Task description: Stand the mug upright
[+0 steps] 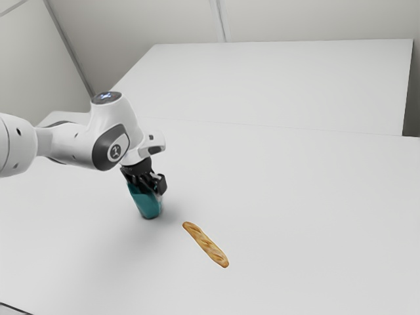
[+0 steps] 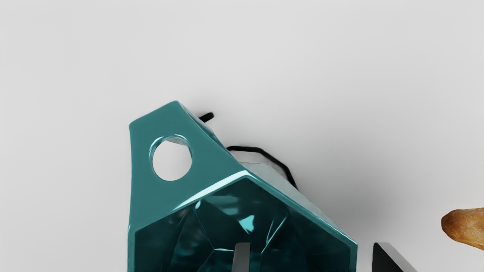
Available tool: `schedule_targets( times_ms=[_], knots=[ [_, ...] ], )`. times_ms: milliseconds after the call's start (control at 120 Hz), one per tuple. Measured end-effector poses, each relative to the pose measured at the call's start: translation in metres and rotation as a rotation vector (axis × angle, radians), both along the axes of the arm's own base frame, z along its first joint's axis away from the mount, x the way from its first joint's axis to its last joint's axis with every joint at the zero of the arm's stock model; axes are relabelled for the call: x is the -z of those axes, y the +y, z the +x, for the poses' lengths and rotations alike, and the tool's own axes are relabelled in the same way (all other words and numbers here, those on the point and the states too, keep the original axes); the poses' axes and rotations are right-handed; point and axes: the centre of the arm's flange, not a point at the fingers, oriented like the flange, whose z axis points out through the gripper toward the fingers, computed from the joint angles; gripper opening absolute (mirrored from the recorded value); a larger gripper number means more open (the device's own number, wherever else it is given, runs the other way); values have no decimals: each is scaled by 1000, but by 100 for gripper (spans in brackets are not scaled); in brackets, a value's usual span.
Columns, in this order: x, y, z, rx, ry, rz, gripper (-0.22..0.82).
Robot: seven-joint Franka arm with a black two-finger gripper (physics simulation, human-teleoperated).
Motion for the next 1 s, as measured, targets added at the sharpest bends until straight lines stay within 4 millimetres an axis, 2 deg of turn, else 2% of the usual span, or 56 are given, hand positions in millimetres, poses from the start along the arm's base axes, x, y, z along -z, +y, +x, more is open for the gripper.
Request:
schedule_targets(
  times_ms=[183,442,717,1000],
  knots=[
    [-19,-2,0,4,-36,0,48],
    [-54,-3,8,-2,-64,-8,56],
    [-116,-4,35,-28,-22,-28,59],
    [-176,-8,46,-31,25,-34,59]
  ],
)
